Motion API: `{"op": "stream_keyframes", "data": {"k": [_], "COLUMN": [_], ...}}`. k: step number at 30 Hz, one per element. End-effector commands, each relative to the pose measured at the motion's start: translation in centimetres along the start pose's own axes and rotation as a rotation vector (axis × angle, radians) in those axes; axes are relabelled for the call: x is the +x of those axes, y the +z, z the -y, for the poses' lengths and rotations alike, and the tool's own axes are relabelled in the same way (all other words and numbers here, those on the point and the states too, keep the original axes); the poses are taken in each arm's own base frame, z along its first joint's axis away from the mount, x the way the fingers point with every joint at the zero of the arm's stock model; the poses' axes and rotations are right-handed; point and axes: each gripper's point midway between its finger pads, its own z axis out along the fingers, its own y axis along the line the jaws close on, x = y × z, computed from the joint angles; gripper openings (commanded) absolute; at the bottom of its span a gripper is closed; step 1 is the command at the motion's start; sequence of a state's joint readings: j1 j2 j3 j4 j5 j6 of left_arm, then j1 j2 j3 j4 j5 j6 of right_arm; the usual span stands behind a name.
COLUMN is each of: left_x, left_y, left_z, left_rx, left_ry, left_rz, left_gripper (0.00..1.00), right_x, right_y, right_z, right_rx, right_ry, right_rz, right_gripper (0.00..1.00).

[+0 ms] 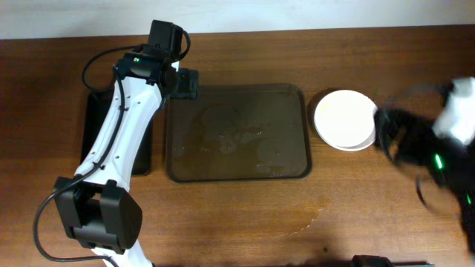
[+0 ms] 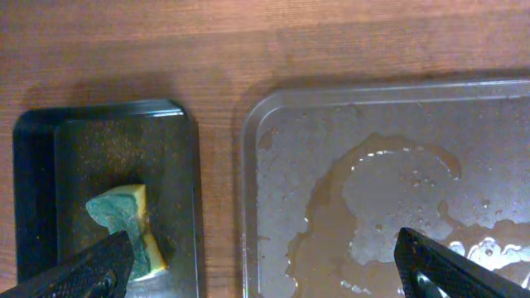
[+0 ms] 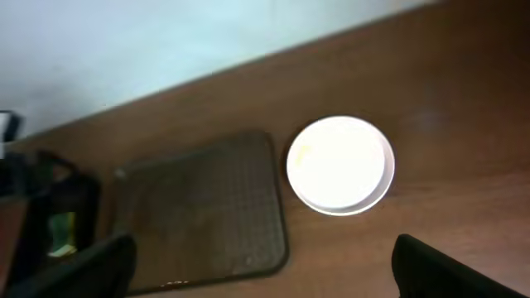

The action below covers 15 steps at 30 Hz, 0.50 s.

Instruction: Clean dirty plates on tray and stack at the side

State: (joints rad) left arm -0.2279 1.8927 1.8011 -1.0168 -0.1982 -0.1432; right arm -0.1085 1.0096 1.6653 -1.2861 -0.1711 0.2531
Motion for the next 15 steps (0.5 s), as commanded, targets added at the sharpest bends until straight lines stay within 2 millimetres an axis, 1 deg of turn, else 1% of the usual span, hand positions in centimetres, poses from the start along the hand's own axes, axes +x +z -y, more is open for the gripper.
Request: {"op": "stream_keyframes", "data": {"k": [1, 2, 3, 4, 5, 6, 7, 8, 9, 10, 11, 12, 14, 15], "left_x": [0.0, 0.0, 0.0, 0.0, 0.0, 0.0, 0.0, 0.0, 0.0, 0.0, 0.0, 0.0, 0.0, 0.0], "left_y": [0.1, 0.1, 0.1, 0.1, 0.1, 0.1, 0.1, 0.1, 0.1, 0.1, 0.1, 0.1, 0.1, 0.1], "left_z": [0.0, 0.0, 0.0, 0.0, 0.0, 0.0, 0.0, 0.0, 0.0, 0.0, 0.0, 0.0, 0.0, 0.0], "left_rx": [-0.001, -0.001, -0.001, -0.001, -0.001, -0.001, -0.001, -0.001, -0.001, -0.001, -0.001, -0.001, -0.001, -0.001], "left_ry": [0.001, 0.001, 0.001, 0.001, 0.001, 0.001, 0.001, 0.001, 0.001, 0.001, 0.001, 0.001, 0.001, 0.001], "left_rz": [-0.003, -0.003, -0.003, -0.002, -0.003, -0.003, -0.003, -0.003, -0.003, -0.003, -0.002, -0.003, -0.003, -0.003], "left_gripper": [0.99, 0.99, 0.99, 0.99, 0.99, 0.99, 0.99, 0.99, 0.99, 0.99, 0.99, 0.99, 0.99, 0.99], "right_x": [1.4, 2.3, 3.1, 4.2, 5.2, 5.9, 6.0, 5.3, 4.8, 4.8, 5.4, 6.6, 9.1, 10.2], "right_y": [-7.6, -11.7, -13.5, -14.9, -14.9, -13.9, -11.7, -9.0, -5.3, -3.4, -0.6, 3.0, 7.1, 8.5], "right_z": [2.1, 2.6, 2.7, 3.2, 4.1, 4.9, 5.6, 5.8, 5.9, 5.7, 5.5, 5.6, 6.2, 6.5], "right_rx": [0.127, 0.152, 0.152, 0.160, 0.198, 0.226, 0.242, 0.230, 0.193, 0.157, 0.103, 0.037, -0.016, -0.032], "right_ry": [-0.052, -0.054, -0.055, -0.053, -0.045, -0.039, -0.040, -0.041, -0.046, -0.054, -0.067, -0.085, -0.102, -0.108], "right_rz": [0.207, 0.337, 0.395, 0.442, 0.451, 0.434, 0.434, 0.471, 0.518, 0.543, 0.574, 0.624, 0.666, 0.681], "right_gripper": [0.98, 0.98, 0.98, 0.98, 0.98, 0.98, 0.98, 0.98, 0.98, 0.98, 0.98, 0.98, 0.98, 0.98]}}
